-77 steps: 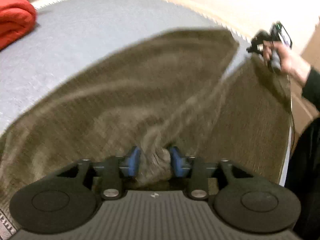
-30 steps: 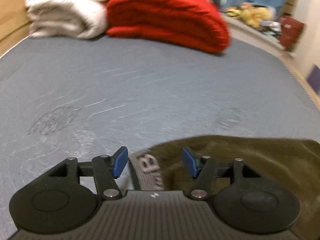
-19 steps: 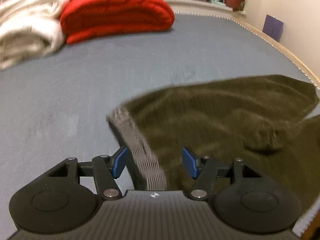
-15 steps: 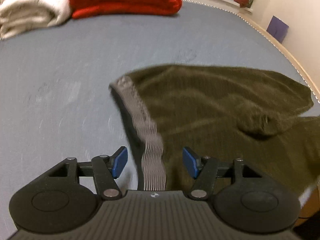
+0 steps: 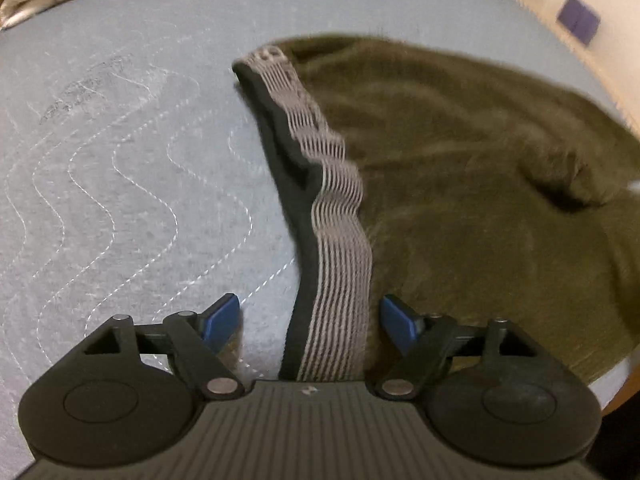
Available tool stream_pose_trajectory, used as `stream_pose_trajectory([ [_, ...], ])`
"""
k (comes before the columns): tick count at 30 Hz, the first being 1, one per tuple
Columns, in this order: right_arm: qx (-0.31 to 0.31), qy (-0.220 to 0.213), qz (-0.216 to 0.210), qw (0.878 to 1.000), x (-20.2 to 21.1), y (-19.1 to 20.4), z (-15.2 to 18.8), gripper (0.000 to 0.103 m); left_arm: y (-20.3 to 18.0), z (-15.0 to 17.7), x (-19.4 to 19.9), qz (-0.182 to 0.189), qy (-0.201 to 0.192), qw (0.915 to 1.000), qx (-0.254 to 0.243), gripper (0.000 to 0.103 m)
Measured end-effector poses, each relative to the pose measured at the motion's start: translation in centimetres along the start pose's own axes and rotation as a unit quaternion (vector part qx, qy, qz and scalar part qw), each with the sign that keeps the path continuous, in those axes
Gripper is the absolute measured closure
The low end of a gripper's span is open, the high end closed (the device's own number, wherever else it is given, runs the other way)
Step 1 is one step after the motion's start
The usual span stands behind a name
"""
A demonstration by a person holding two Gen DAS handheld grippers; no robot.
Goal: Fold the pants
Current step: 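Grasp the grey striped waistband edge with the left gripper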
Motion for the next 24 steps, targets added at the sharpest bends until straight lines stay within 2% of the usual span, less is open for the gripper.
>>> stream_pose_trajectory([
  [2,-0.004,0.002,-0.008,1.0,0.2,0.1,-0.1,0.032,-0.3,0.2,-0.7,0.002,0.007,0.9999,-0.012,0.022],
  [3,-0.012,0.004,-0.014,1.0,0.4,0.1,-0.1,0.032,-0.3,0.3,-1.0,0.008,0.01,0.9998,-0.014,0.026],
  [5,-0.022,0.011,-0.024,0.999,0.6,-0.2,-0.1,0.031,-0.6,0.5,-1.0,0.028,0.011,0.9993,-0.022,0.041],
  [6,-0.025,0.014,-0.027,0.999,0.4,-0.4,-0.1,0.031,-0.9,0.7,-0.9,0.042,0.01,0.9987,-0.028,0.053],
  [7,-0.028,0.017,-0.031,0.999,0.5,-0.5,0.0,0.031,-1.1,0.8,-0.7,0.042,0.006,0.9984,-0.038,0.059],
  [10,-0.027,0.022,-0.039,0.999,0.4,-0.7,0.3,0.031,-1.8,1.1,0.3,0.036,-0.01,0.997,-0.068,0.073],
  [12,-0.023,0.022,-0.04,0.999,0.2,-0.6,0.3,0.031,-1.6,0.9,1.8,0.05,-0.028,0.9967,-0.057,0.079],
  [14,-0.019,0.025,-0.043,0.999,0.2,-0.6,0.3,0.031,-0.7,0.7,3.5,0.07,-0.049,0.9959,-0.031,0.08],
  [15,-0.018,0.026,-0.043,0.999,0.1,-0.5,0.3,0.031,-0.7,0.9,3.5,0.062,-0.05,0.9963,-0.034,0.08],
  [17,-0.019,0.03,-0.044,0.998,0.0,-0.4,0.3,0.031,-1.6,1.8,1.9,0.03,-0.018,0.9974,-0.064,0.078],
  [19,-0.016,0.034,-0.045,0.998,-0.1,-0.3,0.4,0.031,-2.0,1.9,1.1,-0.006,-0.009,0.9965,-0.083,0.064],
  [21,-0.012,0.037,-0.042,0.998,-0.5,0.0,0.4,0.031,-1.8,1.0,2.3,-0.005,-0.035,0.9971,-0.068,0.063],
  [22,-0.013,0.038,-0.04,0.998,-0.6,0.1,0.5,0.031,-1.4,0.4,3.5,-0.008,-0.064,0.9963,-0.057,0.06],
  [24,-0.015,0.04,-0.038,0.998,-0.6,0.2,0.6,0.031,-1.2,-0.1,5.2,-0.002,-0.102,0.9936,-0.049,0.059],
])
Point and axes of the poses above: each gripper's, at about its wrist camera, not at the fingertips, and x roughly against the way its jaws point, y to its left, z to its underside, the point moved 8 cm from there along -x, roughly the way its jaws point, and after that the axes turned 12 degrees about y, right-handed, at the moved point
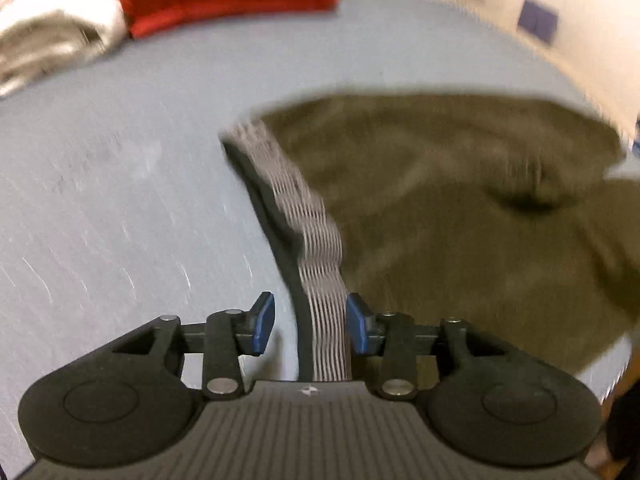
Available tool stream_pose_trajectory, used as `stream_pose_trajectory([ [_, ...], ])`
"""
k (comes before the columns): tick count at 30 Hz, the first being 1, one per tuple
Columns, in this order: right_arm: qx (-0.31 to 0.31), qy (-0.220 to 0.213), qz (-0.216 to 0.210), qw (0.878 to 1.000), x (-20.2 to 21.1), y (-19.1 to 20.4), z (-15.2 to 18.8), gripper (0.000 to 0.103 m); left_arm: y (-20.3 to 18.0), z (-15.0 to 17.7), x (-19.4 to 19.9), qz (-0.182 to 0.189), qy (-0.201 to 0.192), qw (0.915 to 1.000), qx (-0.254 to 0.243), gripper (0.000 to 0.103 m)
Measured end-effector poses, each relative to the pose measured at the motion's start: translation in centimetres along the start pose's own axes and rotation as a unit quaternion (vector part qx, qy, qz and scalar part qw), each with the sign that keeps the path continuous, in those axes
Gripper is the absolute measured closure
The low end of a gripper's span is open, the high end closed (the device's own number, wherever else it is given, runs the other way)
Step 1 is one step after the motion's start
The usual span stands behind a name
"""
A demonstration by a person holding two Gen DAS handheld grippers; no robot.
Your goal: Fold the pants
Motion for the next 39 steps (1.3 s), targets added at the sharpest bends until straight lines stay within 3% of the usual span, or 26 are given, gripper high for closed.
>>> stream_pose_trajectory([
  [5,0.013,0.002,0.003,1.0,-0.1,0.4,0.1,0.031,-3.1,-0.6,-0.1,0.049,-0.012,0.9979,-0.04,0.059],
  [7,0.016,0.007,0.006,1.0,-0.3,0.2,0.2,0.031,-4.0,-0.5,-1.1,0.045,-0.003,0.9967,-0.068,0.057],
  [10,0.016,0.015,0.007,1.0,-0.7,0.3,0.5,0.031,-4.1,0.9,-4.0,0.02,0.064,0.9941,-0.085,0.057],
  [13,0.022,0.021,0.007,1.0,-1.0,0.8,0.6,0.031,-4.4,1.1,-4.0,0.01,0.066,0.993,-0.098,0.056],
  [17,0.029,0.025,0.003,0.999,-1.1,1.3,0.8,0.031,-4.1,-0.2,-1.9,0.033,0.021,0.9972,-0.064,0.049],
  [19,0.033,0.026,0.002,0.999,-1.0,1.5,0.8,0.031,-4.2,-0.9,-0.8,0.041,-0.007,0.9978,-0.052,0.033],
  [20,0.035,0.026,0.003,0.999,-1.0,1.5,0.9,0.031,-4.2,-1.2,-0.7,0.04,-0.015,0.998,-0.047,0.031],
  [27,0.032,0.027,0.008,0.999,-1.3,1.5,0.8,0.031,-4.9,-3.8,0.5,0.014,-0.09,0.9953,-0.035,0.024],
  [33,0.038,0.02,0.013,0.999,-1.4,2.0,0.9,0.032,-5.3,-5.6,0.7,0.017,-0.106,0.9941,-0.011,0.024],
  [36,0.033,0.013,0.024,0.999,-1.4,1.6,0.8,0.041,-5.1,-6.3,0.4,0.025,-0.103,0.9943,0.0,0.025],
  [38,0.024,0.014,0.027,0.999,-1.7,1.2,0.8,0.048,-4.9,-6.7,0.4,0.03,-0.105,0.9939,0.011,0.036],
  [39,0.02,0.015,0.028,0.999,-1.8,0.9,0.8,0.054,-4.7,-6.9,0.4,0.03,-0.106,0.9937,0.017,0.058],
])
Point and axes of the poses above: each gripper's, at about its wrist camera, not at the fingertips, and x roughly against the way its jaws point, y to its left, z to its underside, the point moved 8 cm from there along -x, roughly the way its jaws point, and after that the axes turned 12 degrees about y, right-handed, at the moved point
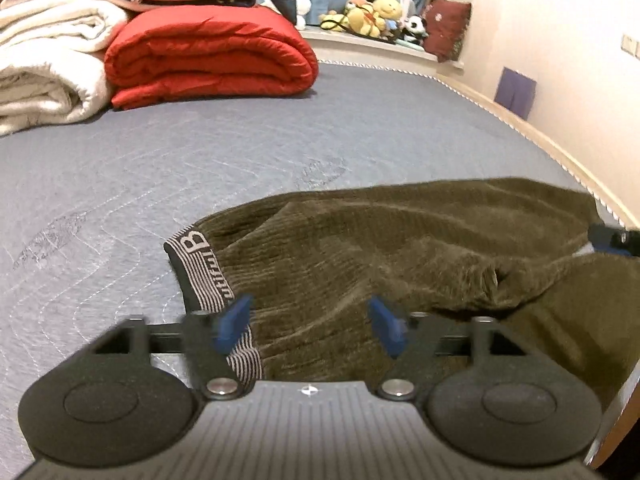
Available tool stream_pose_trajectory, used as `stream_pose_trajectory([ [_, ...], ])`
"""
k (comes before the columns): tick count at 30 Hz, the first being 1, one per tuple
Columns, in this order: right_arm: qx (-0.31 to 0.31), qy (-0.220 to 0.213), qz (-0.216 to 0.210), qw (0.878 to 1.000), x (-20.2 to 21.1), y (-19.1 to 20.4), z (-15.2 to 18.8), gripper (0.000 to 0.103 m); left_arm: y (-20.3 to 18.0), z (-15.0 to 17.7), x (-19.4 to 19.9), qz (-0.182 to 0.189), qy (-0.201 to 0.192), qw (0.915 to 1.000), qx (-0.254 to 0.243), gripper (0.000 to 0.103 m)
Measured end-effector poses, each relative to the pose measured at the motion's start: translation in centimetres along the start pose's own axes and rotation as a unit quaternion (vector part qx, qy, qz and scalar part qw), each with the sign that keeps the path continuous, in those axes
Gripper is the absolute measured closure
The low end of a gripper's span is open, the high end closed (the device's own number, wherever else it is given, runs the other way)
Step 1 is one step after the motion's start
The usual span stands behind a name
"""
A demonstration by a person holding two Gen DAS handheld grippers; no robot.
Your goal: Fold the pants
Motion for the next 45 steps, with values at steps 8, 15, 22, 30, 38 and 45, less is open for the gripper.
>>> stream_pose_trajectory([
  [8,-0.018,-0.018,0.004,1.0,0.1,-1.4,-0.8,0.082,2.2,-1.7,-0.1,-0.01,-0.007,0.9995,0.029,0.101],
  [15,-0.035,-0.016,-0.007,0.999,-0.6,-2.3,-1.9,0.08,2.2,-4.6,-2.6,-0.031,-0.008,0.9994,-0.013,0.101],
  [22,-0.024,-0.015,-0.018,0.999,-1.0,-1.5,-2.7,0.08,2.4,-9.0,-9.6,-0.066,-0.017,0.9959,-0.059,0.097],
  [30,-0.024,-0.019,-0.014,0.999,-0.7,-2.1,-3.4,0.08,4.2,-12.0,-18.1,-0.068,0.037,0.9943,-0.074,0.035],
  [38,-0.046,-0.018,-0.001,0.999,-0.1,-4.5,-4.2,0.08,3.5,-11.8,-18.7,-0.027,0.063,0.9905,-0.119,0.09],
  [45,-0.059,-0.017,0.01,0.998,0.4,-5.8,-3.9,0.08,-0.3,-9.4,-11.5,-0.042,-0.006,0.9845,-0.17,0.095],
])
Point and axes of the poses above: each gripper's, at about its wrist camera, not at the fingertips, and x roughly against the way its jaws point, y to its left, z to its underside, the point moved 8 cm from there along -x, roughly the way its jaws point, and after that the axes turned 12 degrees about y, right-handed, at the moved point
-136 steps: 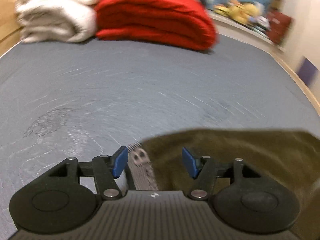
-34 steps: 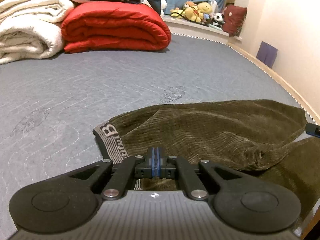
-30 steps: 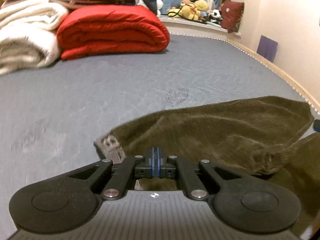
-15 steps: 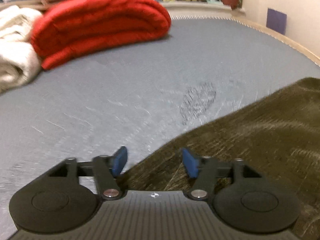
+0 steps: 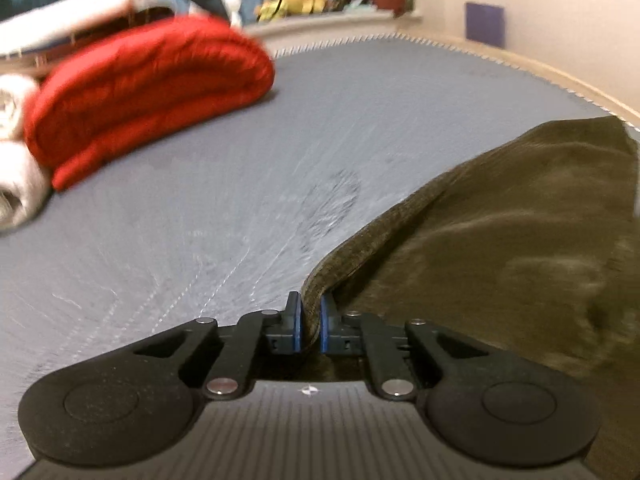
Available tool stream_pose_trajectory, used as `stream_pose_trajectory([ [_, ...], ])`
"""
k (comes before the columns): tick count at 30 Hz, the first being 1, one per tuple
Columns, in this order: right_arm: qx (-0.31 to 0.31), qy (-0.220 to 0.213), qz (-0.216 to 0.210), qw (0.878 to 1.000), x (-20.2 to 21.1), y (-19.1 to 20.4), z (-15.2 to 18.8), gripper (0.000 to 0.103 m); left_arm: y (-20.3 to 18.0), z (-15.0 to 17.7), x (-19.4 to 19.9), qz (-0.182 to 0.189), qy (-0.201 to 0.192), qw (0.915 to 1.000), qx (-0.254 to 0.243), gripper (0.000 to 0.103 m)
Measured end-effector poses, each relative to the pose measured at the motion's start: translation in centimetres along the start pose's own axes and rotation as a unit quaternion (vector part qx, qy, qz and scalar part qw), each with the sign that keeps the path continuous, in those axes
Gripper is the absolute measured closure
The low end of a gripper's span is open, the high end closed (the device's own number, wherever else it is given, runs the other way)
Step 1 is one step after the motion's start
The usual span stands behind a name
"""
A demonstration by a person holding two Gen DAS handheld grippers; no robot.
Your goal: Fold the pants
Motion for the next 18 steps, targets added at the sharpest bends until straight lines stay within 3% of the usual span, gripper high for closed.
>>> stream_pose_trajectory([
  [4,-0.008,-0.004,0.007,1.0,0.9,-0.7,0.3,0.08,-4.0,1.8,6.3,0.008,-0.037,0.9989,-0.027,0.096],
  [10,-0.023,0.01,0.017,1.0,1.4,-1.9,3.0,0.08,-11.3,8.1,14.0,0.019,-0.032,0.9944,-0.099,0.097],
  [15,-0.045,0.015,0.022,0.999,2.8,-3.4,4.4,0.08,-13.9,12.7,16.9,0.044,-0.027,0.9924,-0.111,0.097],
  [18,-0.051,-0.003,0.04,0.998,3.9,-5.1,4.3,0.08,-14.8,15.4,15.4,0.047,0.021,0.9908,-0.126,0.097],
])
Point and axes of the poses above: each gripper's, at about its wrist camera, not at the fingertips, and x roughly against the way its jaws point, y to its left, z to its underside, the point moved 8 cm from there along -x, roughly the way its jaws point, and after that the axes turned 12 degrees about y, right-handed, at the moved point
